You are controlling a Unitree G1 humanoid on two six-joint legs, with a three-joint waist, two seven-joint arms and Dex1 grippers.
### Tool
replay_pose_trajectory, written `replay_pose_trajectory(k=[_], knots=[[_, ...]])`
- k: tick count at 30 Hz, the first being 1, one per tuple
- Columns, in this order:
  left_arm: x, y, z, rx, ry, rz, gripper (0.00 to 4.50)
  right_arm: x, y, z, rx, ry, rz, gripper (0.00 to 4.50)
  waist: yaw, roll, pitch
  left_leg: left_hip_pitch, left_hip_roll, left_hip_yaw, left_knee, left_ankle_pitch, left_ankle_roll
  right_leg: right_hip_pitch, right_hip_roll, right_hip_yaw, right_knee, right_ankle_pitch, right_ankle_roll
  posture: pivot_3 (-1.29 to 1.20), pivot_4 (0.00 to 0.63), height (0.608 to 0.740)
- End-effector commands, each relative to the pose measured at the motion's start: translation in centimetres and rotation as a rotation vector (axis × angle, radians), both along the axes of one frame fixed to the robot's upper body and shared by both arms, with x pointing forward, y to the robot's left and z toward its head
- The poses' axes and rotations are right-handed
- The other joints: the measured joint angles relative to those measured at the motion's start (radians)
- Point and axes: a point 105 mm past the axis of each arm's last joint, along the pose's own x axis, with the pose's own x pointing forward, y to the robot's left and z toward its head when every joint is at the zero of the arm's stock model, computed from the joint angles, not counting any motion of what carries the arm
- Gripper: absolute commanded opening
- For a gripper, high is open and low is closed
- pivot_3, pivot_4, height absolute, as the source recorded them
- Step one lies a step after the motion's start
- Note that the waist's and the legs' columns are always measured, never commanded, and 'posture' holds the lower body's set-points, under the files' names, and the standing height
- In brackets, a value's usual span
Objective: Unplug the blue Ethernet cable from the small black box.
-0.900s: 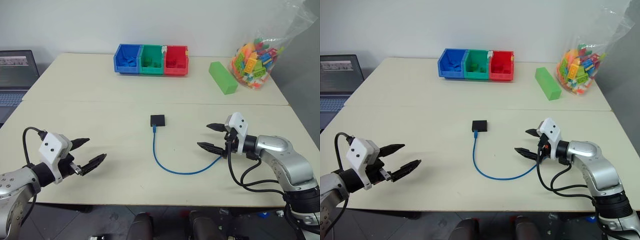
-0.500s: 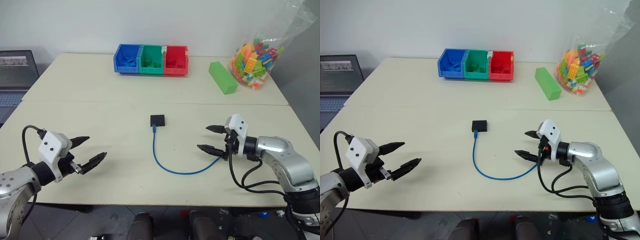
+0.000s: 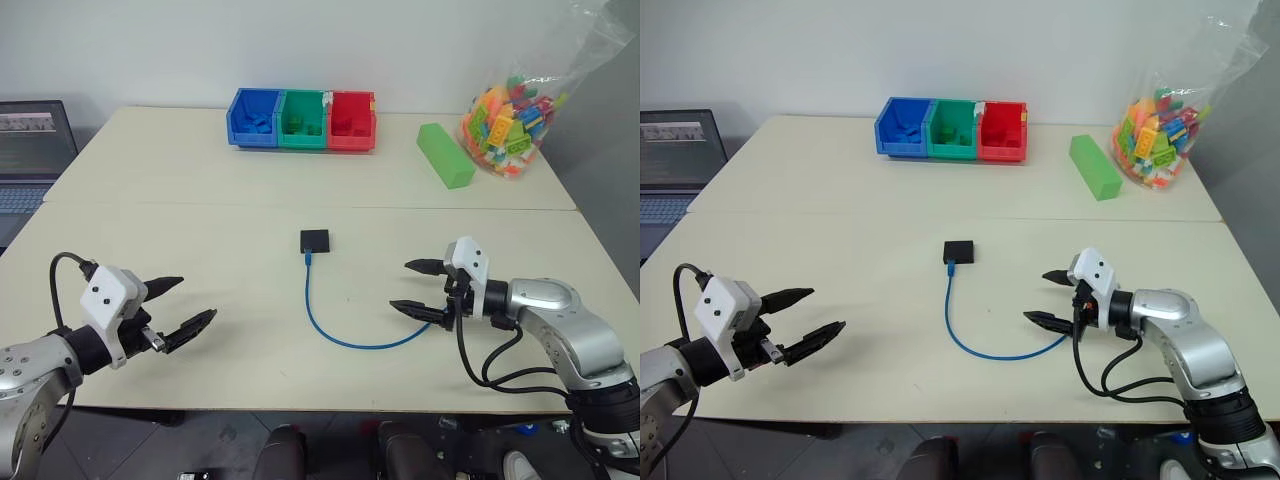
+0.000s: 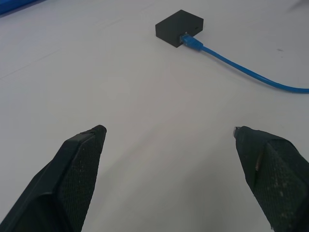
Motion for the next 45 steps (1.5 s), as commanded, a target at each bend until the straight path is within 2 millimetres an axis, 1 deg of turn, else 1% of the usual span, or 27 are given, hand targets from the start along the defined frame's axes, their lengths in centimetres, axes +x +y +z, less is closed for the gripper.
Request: replay_pose_trajectory(k=[1,3,5,8,10,12,15,18,20,22,27,30,31,34,39,41,45], knots=[[-0.1,-0.3,0.9,0.029,-0.037,-0.033,4.50,-0.3,0.9,0.8,0.016,-0.043,0.039,4.44,0.000,0.000,0.000,0.000,0.000,0.000,0.000,0.000,0.000,0.000,0.000,0.000,0.000,0.000,0.000,0.00,0.150,0.740],[-0.1,-0.2,1.0,0.032,-0.041,-0.045,4.50,-0.3,1.4,0.7,0.016,-0.041,0.044,4.44,0.000,0.000,0.000,0.000,0.000,0.000,0.000,0.000,0.000,0.000,0.000,0.000,0.000,0.000,0.000,0.00,0.150,0.740],[-0.2,-0.1,0.9,0.030,-0.037,-0.064,4.50,-0.2,2.5,0.3,0.010,-0.033,0.057,4.44,0.000,0.000,0.000,0.000,0.000,0.000,0.000,0.000,0.000,0.000,0.000,0.000,0.000,0.000,0.000,0.00,0.150,0.740],[-0.7,0.1,0.3,0.063,0.005,-0.118,4.50,0.1,5.1,-0.2,-0.003,-0.026,0.084,4.44,-0.004,0.000,0.000,0.000,0.000,0.000,0.000,0.000,0.000,-0.001,0.000,0.000,0.000,0.000,0.000,0.00,0.150,0.740],[-1.1,0.2,0.0,0.084,0.025,-0.154,4.50,0.4,6.5,-0.8,-0.044,-0.026,0.097,4.44,-0.009,0.000,0.000,0.000,0.002,0.000,0.000,0.000,0.000,-0.001,0.000,0.000,0.001,0.000,0.000,0.00,0.150,0.740],[-1.0,0.4,0.3,0.065,0.018,-0.164,4.50,0.6,7.8,-1.4,-0.083,-0.008,0.106,4.44,-0.009,0.000,0.000,0.000,0.001,0.000,-0.001,0.000,0.000,-0.002,0.000,0.000,0.001,0.000,-0.001,0.00,0.150,0.740],[-0.7,0.8,0.6,0.067,0.013,-0.169,4.50,0.7,10.8,-1.8,-0.078,0.026,0.127,4.44,-0.008,0.000,0.000,0.000,0.001,0.000,-0.001,0.000,0.000,-0.002,0.000,0.000,0.001,0.002,-0.005,0.00,0.150,0.740],[-0.4,0.9,0.7,0.080,0.007,-0.180,4.50,1.3,13.6,-1.9,-0.063,0.082,0.107,4.44,-0.009,0.000,0.000,-0.001,0.001,0.000,-0.001,0.000,0.000,-0.003,0.000,-0.001,0.001,0.002,-0.005,0.00,0.150,0.740],[-0.2,0.9,0.8,0.084,0.003,-0.187,4.50,1.8,14.9,-2.3,-0.069,0.119,0.087,4.44,-0.009,0.000,0.000,-0.001,0.001,0.000,-0.001,0.000,0.000,-0.003,0.000,-0.001,0.002,0.002,-0.005,0.00,0.150,0.740],[-0.1,0.8,0.9,0.085,-0.001,-0.194,4.50,2.0,15.8,-2.7,-0.083,0.148,0.076,4.44,-0.009,0.000,0.000,-0.001,0.001,0.000,-0.001,0.000,0.000,-0.003,0.000,-0.001,0.002,0.002,-0.005,0.00,0.150,0.740],[0.1,0.6,0.9,0.082,-0.012,-0.198,4.50,2.8,16.4,-3.5,-0.139,0.132,0.046,4.44,-0.006,-0.001,0.000,-0.002,0.000,0.000,-0.001,0.000,0.000,-0.004,0.000,-0.001,0.002,0.002,-0.006,0.00,0.150,0.740],[0.2,0.6,1.0,0.076,-0.018,-0.195,4.50,3.6,16.0,-3.2,-0.138,0.105,0.000,4.44,-0.008,-0.001,0.000,-0.001,0.001,0.000,-0.001,0.000,0.000,-0.004,0.000,-0.001,0.002,0.002,-0.006,0.00,0.150,0.740],[0.2,0.5,1.0,0.073,-0.020,-0.193,4.50,3.6,15.7,-2.8,-0.134,0.089,0.002,4.44,-0.008,-0.001,0.000,-0.001,0.001,0.000,-0.001,0.000,0.000,-0.004,0.000,-0.001,0.002,0.002,-0.005,0.00,0.150,0.740],[0.3,0.4,0.9,0.068,-0.023,-0.191,4.50,3.3,15.0,-2.1,-0.136,0.066,0.015,4.44,-0.007,-0.001,0.000,-0.001,0.001,-0.001,-0.001,0.000,0.000,-0.004,0.000,-0.002,0.002,0.002,-0.005,0.00,0.150,0.740],[0.4,0.3,0.7,0.065,-0.027,-0.189,4.50,3.0,14.0,-2.5,-0.155,0.073,-0.011,4.44,-0.009,-0.001,0.000,-0.002,0.001,0.000,-0.001,0.000,0.000,-0.005,0.000,-0.001,0.002,0.002,-0.006,0.00,0.150,0.740],[0.5,0.3,0.7,0.065,-0.027,-0.192,4.50,2.8,14.1,-3.0,-0.158,0.093,-0.007,4.44,-0.010,-0.001,0.000,-0.002,0.002,0.000,-0.002,0.000,0.000,-0.006,0.000,-0.001,0.002,0.002,-0.006,0.00,0.150,0.740],[0.7,0.2,0.8,0.066,-0.030,-0.198,4.50,1.9,15.5,-3.3,-0.126,0.164,0.035,4.44,-0.014,-0.001,0.000,-0.002,0.002,0.000,-0.003,0.000,0.000,-0.006,0.000,-0.001,0.003,0.002,-0.006,0.00,0.150,0.740]])
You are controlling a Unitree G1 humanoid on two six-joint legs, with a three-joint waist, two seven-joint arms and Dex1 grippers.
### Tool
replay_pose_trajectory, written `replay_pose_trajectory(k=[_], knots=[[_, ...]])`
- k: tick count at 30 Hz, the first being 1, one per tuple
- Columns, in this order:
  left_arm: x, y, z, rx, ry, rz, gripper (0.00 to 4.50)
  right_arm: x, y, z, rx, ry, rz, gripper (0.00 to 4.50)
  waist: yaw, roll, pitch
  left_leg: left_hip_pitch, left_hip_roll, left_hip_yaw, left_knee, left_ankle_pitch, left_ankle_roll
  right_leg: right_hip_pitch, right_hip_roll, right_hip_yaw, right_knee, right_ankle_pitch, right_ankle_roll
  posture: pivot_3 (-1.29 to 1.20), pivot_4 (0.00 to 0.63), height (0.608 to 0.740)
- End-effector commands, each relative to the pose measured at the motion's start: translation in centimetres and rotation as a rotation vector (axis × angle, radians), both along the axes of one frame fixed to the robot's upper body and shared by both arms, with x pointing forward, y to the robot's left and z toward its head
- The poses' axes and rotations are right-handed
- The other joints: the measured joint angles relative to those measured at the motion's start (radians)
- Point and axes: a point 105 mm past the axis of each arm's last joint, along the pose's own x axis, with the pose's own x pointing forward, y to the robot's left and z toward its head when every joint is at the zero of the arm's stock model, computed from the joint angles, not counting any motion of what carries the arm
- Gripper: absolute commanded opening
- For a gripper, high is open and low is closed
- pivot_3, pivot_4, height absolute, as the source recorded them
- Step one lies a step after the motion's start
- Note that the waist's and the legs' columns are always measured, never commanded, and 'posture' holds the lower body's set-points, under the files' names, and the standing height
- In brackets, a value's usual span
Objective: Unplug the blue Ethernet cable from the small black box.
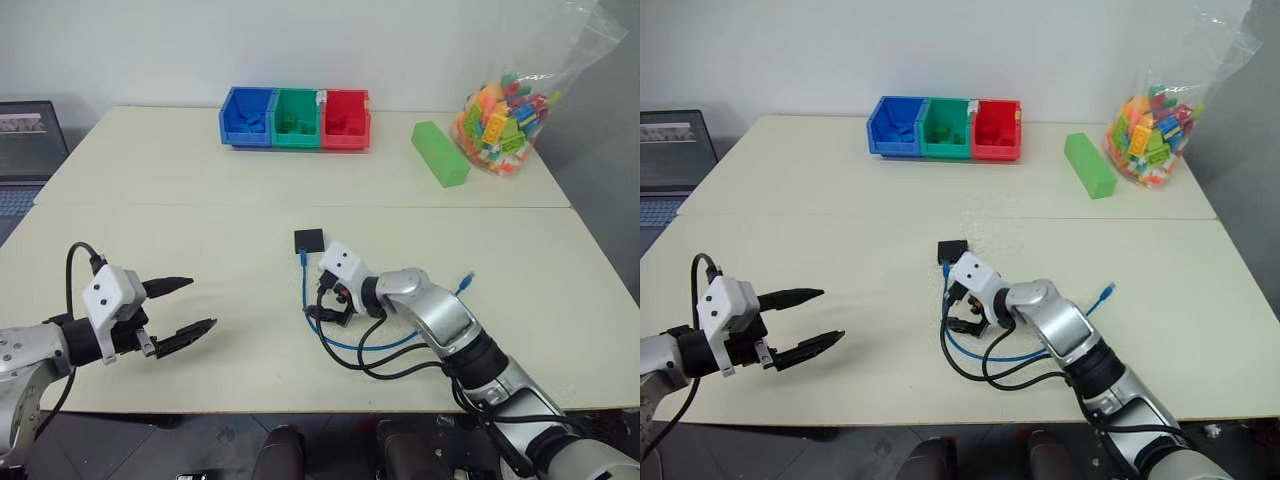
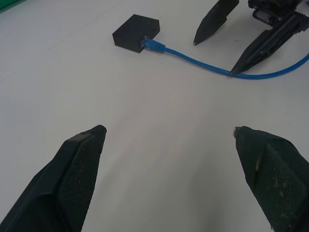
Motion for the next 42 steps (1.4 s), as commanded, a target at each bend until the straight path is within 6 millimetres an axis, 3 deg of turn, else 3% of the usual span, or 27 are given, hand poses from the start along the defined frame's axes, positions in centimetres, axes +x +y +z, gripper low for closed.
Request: replay_pose_trajectory(k=[1,4,9,22,28,32,39,42], knots=[[0.2,-0.1,0.6,0.012,-0.030,-0.009,4.50,-0.8,1.5,0.6,0.046,0.039,0.047,4.44,-0.005,0.000,0.000,0.000,0.000,0.000,0.000,0.000,0.000,0.000,0.000,0.000,0.000,0.000,0.000,0.00,0.150,0.740],[0.4,0.0,0.7,0.016,-0.033,-0.011,4.50,-1.1,2.1,0.6,0.034,0.036,0.075,4.44,-0.009,0.000,0.000,0.000,0.000,0.000,0.000,0.000,0.000,0.000,0.000,0.000,0.000,0.000,0.000,0.00,0.150,0.740],[0.5,0.1,0.8,0.018,-0.038,-0.011,4.50,-0.9,2.4,0.0,0.009,0.030,0.082,3.11,-0.012,0.000,0.000,0.000,0.000,0.000,0.000,0.000,0.000,0.000,0.000,0.000,0.000,0.000,0.000,0.00,0.150,0.740],[0.6,-0.3,0.6,0.014,-0.043,-0.014,4.50,0.2,1.9,-0.2,-0.005,0.008,0.044,0.15,-0.012,0.000,0.000,0.000,0.000,0.000,0.000,0.000,0.000,0.000,0.000,0.000,0.000,0.000,0.000,0.00,0.150,0.740],[0.8,-0.5,0.7,0.011,-0.049,-0.018,4.50,0.9,0.6,0.2,-0.012,0.002,0.030,0.07,-0.011,0.000,0.000,0.000,0.000,0.000,0.000,0.000,0.000,0.000,0.000,0.000,0.000,0.000,0.000,0.00,0.150,0.740],[0.9,-0.8,0.8,0.005,-0.052,-0.026,4.50,2.0,-1.9,0.6,-0.058,-0.029,0.028,0.07,-0.002,0.000,0.000,0.000,-0.002,0.000,0.000,0.000,0.000,0.000,0.000,0.000,0.000,0.000,0.000,0.00,0.150,0.740],[1.1,-2.5,0.7,-0.036,-0.046,-0.063,4.50,5.9,-13.0,2.4,-0.301,-0.168,-0.023,0.07,0.016,0.000,0.001,-0.001,-0.003,0.001,0.002,0.000,0.000,0.001,-0.001,0.000,-0.001,0.000,0.001,0.00,0.150,0.740],[1.1,-3.1,0.7,-0.056,-0.037,-0.079,4.50,6.0,-15.6,2.9,-0.351,-0.188,-0.007,0.07,0.013,0.000,0.001,-0.001,-0.004,0.001,0.001,0.000,0.000,0.001,-0.001,0.000,-0.002,0.000,0.001,0.00,0.150,0.740]])
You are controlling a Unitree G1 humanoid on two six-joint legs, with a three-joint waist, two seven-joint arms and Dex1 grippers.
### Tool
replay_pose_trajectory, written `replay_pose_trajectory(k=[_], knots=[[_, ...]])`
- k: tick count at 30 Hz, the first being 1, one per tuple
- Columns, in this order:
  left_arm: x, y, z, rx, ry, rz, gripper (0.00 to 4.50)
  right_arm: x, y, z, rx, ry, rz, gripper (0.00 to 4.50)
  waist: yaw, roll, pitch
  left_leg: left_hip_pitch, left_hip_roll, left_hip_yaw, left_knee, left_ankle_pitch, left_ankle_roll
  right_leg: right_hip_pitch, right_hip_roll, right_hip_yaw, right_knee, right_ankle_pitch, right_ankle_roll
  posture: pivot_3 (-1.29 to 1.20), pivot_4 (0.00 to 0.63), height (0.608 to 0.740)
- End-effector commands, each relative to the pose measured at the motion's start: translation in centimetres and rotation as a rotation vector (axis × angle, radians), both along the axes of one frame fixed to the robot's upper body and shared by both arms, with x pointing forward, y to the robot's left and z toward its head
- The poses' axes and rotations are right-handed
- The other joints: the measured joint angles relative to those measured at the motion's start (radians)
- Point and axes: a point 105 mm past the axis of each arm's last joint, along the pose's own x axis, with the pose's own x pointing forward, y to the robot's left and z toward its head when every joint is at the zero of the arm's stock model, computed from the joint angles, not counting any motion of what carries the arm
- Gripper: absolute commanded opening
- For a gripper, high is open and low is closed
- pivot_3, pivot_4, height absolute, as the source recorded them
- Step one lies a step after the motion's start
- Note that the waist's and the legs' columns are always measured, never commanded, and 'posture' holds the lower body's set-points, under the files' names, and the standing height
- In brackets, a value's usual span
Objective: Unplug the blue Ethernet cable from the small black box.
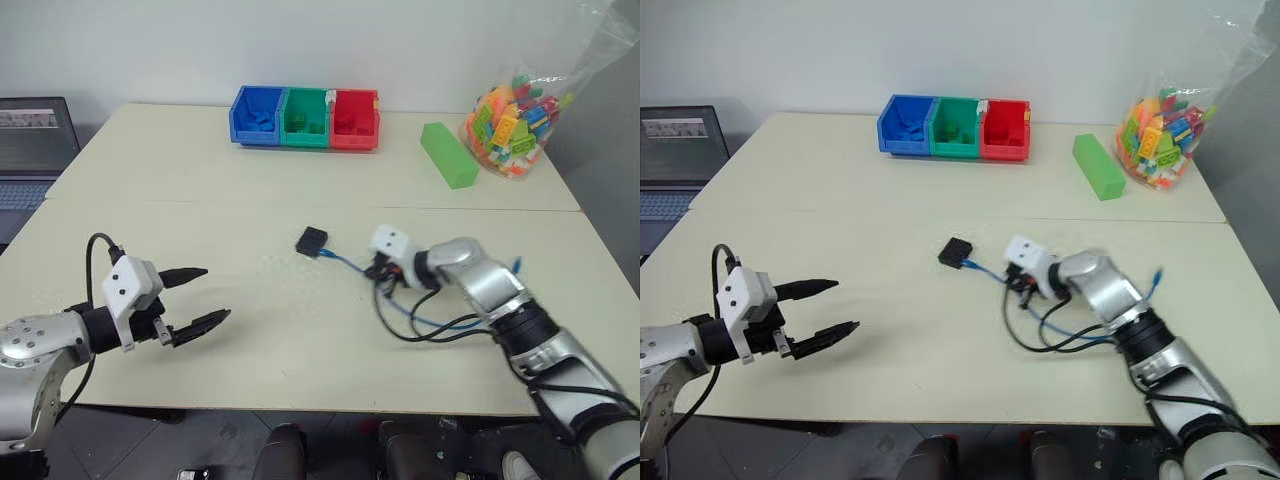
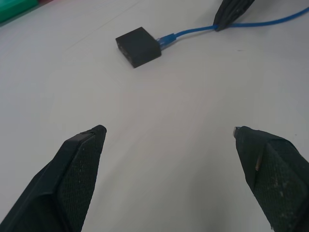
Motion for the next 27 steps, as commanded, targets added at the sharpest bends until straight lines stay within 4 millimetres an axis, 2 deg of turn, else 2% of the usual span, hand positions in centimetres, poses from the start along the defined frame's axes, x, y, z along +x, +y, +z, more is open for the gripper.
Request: replay_pose_trajectory(k=[1,4,8,15,17,19,20,27], knots=[[-0.1,-1.3,0.9,-0.023,-0.029,-0.040,4.50,0.0,-2.2,1.2,-0.055,-0.046,0.064,0.07,-0.004,0.000,0.000,0.000,0.001,0.000,0.000,0.000,0.000,0.000,0.000,0.000,0.000,0.000,0.000,0.00,0.150,0.740],[-0.1,-1.8,1.1,-0.037,-0.025,-0.056,4.50,-1.0,-2.6,0.9,-0.074,-0.038,0.127,0.07,-0.015,0.000,0.000,0.000,0.002,0.000,-0.001,0.000,0.000,-0.001,0.001,0.001,0.000,0.000,0.000,0.00,0.150,0.740],[-0.1,-2.1,1.5,-0.053,-0.023,-0.067,4.50,-1.2,-2.1,1.4,-0.024,-0.067,0.147,0.72,-0.024,0.000,0.000,0.000,0.003,0.000,-0.001,0.000,0.000,-0.001,0.001,0.001,0.001,0.000,-0.001,0.00,0.150,0.740],[-0.4,-2.6,1.9,-0.057,-0.021,-0.083,4.50,-2.1,-0.7,3.6,0.124,-0.098,0.198,2.51,-0.023,0.000,0.001,0.000,0.001,0.000,0.000,0.000,0.000,0.000,0.001,0.001,0.001,0.000,-0.001,0.00,0.150,0.740],[-0.4,-2.9,1.8,-0.057,-0.016,-0.089,4.50,-1.7,0.4,4.1,0.196,-0.147,0.184,2.94,-0.023,0.000,0.001,0.000,0.001,0.000,0.000,0.000,0.000,0.000,0.001,0.000,0.001,0.000,-0.001,0.00,0.150,0.740],[-0.4,-3.1,1.7,-0.058,-0.014,-0.094,4.50,-0.8,1.1,4.0,0.234,-0.170,0.133,3.56,-0.024,0.000,0.001,0.001,0.002,-0.001,0.000,0.000,0.000,0.001,0.001,0.001,0.001,0.000,-0.001,0.00,0.150,0.740],[-0.3,-3.1,1.7,-0.059,-0.014,-0.096,4.50,-0.6,1.4,3.8,0.250,-0.170,0.120,3.68,-0.025,0.000,0.001,0.001,0.002,-0.001,0.000,0.000,0.000,0.001,0.001,0.001,0.001,0.000,-0.001,0.00,0.150,0.740],[0.4,-3.2,2.0,-0.086,0.007,-0.095,4.50,0.6,3.4,1.4,0.290,-0.113,0.078,3.68,-0.022,0.000,0.001,0.001,0.001,-0.001,0.000,0.000,0.000,0.001,0.001,0.001,0.002,0.000,-0.001,0.00,0.150,0.740]])
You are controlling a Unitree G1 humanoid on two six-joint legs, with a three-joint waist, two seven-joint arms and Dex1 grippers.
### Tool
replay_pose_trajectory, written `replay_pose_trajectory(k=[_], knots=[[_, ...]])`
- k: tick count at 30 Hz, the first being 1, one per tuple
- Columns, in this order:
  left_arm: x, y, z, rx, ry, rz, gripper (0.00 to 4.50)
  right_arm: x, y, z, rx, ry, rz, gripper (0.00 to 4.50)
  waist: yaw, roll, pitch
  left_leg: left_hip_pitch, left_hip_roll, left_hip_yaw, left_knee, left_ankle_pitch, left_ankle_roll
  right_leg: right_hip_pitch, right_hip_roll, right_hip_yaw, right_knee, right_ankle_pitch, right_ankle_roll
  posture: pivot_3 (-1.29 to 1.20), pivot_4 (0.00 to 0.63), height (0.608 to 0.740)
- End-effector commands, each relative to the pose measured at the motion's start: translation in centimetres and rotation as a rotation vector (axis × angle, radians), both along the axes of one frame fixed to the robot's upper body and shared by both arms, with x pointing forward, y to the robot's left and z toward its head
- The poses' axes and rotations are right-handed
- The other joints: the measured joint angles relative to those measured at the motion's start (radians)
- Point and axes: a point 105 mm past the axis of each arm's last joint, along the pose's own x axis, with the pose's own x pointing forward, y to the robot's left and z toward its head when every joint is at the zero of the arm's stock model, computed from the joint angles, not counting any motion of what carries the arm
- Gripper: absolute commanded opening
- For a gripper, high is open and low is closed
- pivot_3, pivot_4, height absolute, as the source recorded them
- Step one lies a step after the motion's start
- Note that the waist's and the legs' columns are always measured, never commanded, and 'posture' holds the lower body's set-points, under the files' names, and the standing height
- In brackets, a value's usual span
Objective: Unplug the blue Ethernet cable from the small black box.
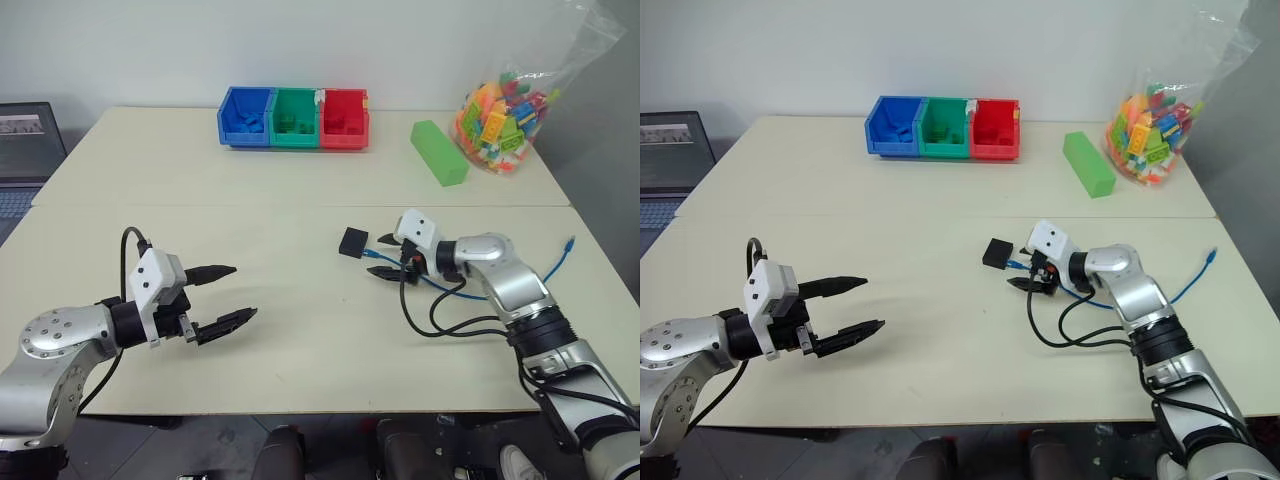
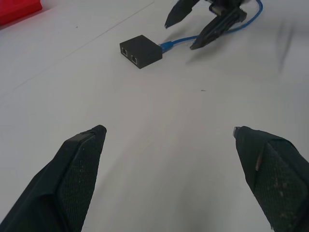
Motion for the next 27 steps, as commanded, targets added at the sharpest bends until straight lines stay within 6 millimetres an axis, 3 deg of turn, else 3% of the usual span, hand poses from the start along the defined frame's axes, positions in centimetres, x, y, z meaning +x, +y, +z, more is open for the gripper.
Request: replay_pose_trajectory(k=[1,9,14,24,27], knots=[[0.3,-0.2,1.0,-0.015,-0.022,-0.014,4.50,0.9,0.6,0.4,0.005,-0.025,-0.007,3.68,0.000,0.000,0.000,0.000,0.000,0.000,0.000,0.000,0.000,0.000,0.000,0.000,0.000,0.000,0.000,0.00,0.150,0.740],[0.7,-0.4,1.5,-0.029,-0.045,-0.010,4.50,2.1,0.8,-0.7,0.039,0.061,-0.065,3.68,-0.001,0.000,0.000,0.000,0.000,0.000,0.000,0.000,0.000,0.000,0.000,0.000,0.000,0.000,0.000,0.00,0.150,0.740],[0.6,-0.4,1.3,-0.021,-0.038,-0.002,4.50,2.4,0.4,-0.5,0.046,0.067,-0.079,2.73,0.000,0.000,0.000,0.000,0.000,0.000,0.000,0.000,0.000,0.000,0.000,0.000,0.000,0.000,0.000,0.00,0.150,0.740],[1.3,-0.3,0.5,-0.022,0.021,0.041,4.50,2.9,0.0,0.1,0.013,0.004,-0.091,0.14,-0.001,0.000,0.000,0.000,0.000,0.000,0.000,0.000,0.000,0.000,0.000,0.000,0.000,0.000,0.000,0.00,0.150,0.740],[2.0,0.3,0.5,-0.079,0.059,0.093,4.50,2.6,-0.1,0.8,-0.030,-0.078,-0.048,0.13,0.000,0.000,0.000,0.000,0.000,0.000,0.000,0.000,0.000,0.000,0.000,0.000,0.000,0.000,0.000,0.00,0.150,0.740]])
